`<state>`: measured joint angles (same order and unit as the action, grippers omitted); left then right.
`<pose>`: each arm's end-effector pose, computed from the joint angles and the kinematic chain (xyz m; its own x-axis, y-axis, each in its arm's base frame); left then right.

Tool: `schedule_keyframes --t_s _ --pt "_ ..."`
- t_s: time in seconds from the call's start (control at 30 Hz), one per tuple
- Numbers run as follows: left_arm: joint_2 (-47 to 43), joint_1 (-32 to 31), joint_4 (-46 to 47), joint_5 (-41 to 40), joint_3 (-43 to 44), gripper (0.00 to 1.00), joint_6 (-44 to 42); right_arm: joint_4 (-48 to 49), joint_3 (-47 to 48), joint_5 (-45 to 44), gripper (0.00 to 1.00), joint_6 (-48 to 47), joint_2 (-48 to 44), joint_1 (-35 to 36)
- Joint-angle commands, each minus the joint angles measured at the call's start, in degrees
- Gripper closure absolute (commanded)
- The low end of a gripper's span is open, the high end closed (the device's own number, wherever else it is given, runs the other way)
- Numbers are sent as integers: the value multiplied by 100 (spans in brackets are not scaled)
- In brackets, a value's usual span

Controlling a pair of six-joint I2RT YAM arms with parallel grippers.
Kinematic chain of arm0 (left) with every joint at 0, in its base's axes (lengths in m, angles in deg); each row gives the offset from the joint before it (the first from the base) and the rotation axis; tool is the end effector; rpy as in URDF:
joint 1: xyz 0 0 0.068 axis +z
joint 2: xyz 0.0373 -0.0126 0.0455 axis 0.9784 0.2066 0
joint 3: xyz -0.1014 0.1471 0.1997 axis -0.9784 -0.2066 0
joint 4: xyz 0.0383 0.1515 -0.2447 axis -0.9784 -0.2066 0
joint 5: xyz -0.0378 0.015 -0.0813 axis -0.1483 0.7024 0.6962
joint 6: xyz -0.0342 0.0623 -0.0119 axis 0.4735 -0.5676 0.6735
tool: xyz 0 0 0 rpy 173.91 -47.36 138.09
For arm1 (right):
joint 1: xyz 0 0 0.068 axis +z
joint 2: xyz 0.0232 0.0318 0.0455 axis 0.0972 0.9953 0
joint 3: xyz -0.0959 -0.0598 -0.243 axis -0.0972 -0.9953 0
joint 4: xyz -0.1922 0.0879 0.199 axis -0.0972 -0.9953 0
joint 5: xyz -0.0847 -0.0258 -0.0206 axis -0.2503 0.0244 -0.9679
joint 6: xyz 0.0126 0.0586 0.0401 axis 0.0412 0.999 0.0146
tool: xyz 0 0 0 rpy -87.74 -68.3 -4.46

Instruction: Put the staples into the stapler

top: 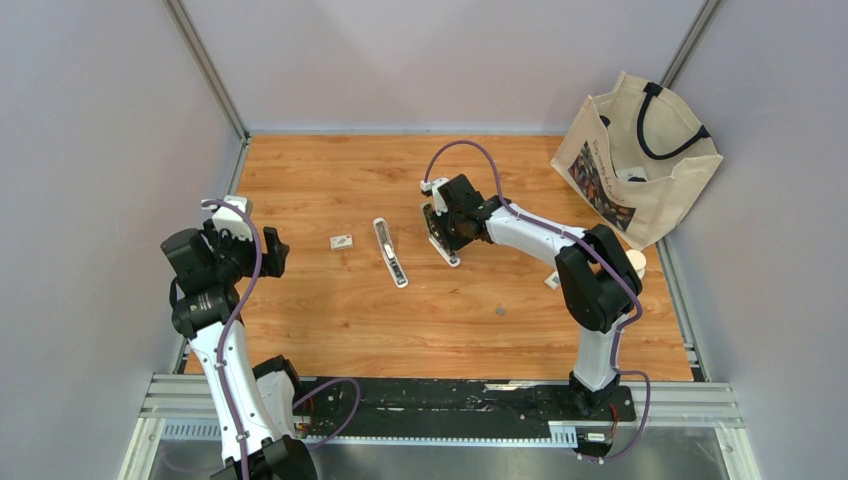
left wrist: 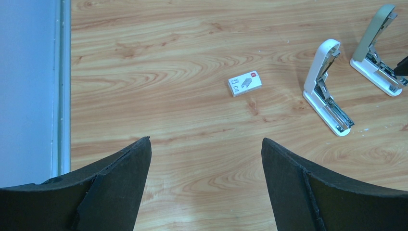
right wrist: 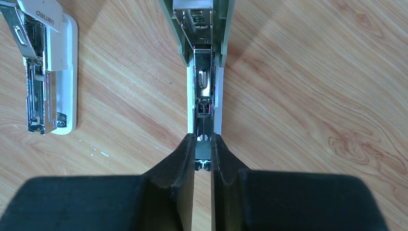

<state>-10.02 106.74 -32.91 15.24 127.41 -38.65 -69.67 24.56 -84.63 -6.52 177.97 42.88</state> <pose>0.1906 0.0648 0.3061 -0.4094 -0.0082 -0.9123 0.1516 0.9854 -0.0769 0.3489 0.2684 0.1582 -0.6787 -0.5034 -0.5348 -0.6135 0.7889 0.0360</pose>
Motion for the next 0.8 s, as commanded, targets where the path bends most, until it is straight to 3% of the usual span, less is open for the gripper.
schedule_keyframes --t_s 0.0,0.77 --pt "-46 60 126 46 -14 8 -125 211 14 42 90 -27 -135 -21" --pt "-63 52 134 38 -23 8 -125 176 49 103 90 -203 -30 5"
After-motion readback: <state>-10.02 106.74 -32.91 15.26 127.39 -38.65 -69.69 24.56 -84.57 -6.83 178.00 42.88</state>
